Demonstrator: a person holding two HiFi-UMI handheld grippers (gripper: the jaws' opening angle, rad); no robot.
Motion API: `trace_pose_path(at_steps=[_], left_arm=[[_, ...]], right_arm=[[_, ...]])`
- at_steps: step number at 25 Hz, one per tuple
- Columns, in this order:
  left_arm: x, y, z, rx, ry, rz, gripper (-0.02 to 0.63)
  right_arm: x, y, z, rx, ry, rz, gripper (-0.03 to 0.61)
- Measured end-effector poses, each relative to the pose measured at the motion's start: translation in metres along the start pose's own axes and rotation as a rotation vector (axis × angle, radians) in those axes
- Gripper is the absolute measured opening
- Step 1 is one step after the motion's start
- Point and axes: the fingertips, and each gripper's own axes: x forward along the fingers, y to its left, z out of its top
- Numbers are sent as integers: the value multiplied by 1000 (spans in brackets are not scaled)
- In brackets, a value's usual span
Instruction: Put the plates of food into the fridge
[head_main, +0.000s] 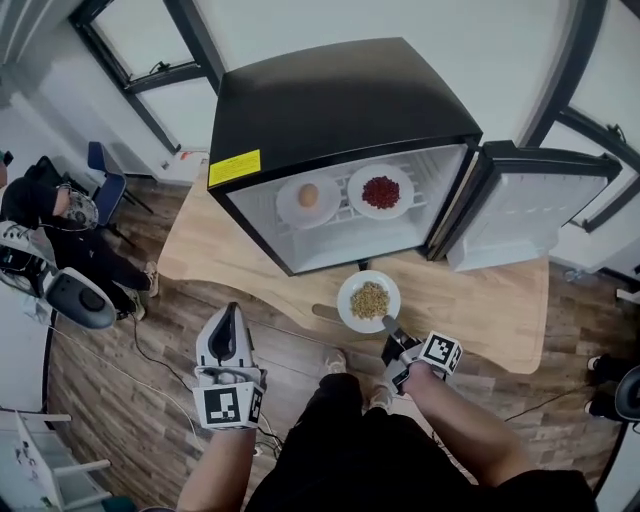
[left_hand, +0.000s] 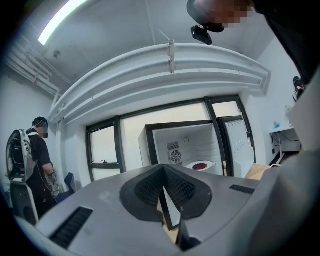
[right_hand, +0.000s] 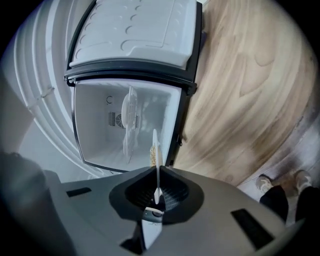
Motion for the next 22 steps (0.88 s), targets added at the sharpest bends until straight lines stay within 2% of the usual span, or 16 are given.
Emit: trace_pose_path(at_steps=[6,10,14,22], left_arm=[[36,34,3,-50,-22,24,5],[63,50,-6,-49,-23,15,5],[87,64,-15,-49,-13,3,5],[123,97,-27,-49,5,-29,3]], right_arm=[[26,24,20,-41,5,-17,34],[52,29,31,-48,7,-45,34],[87,36,44,-61,6,-36,34],[155,40,40,-59,21,-73,34]])
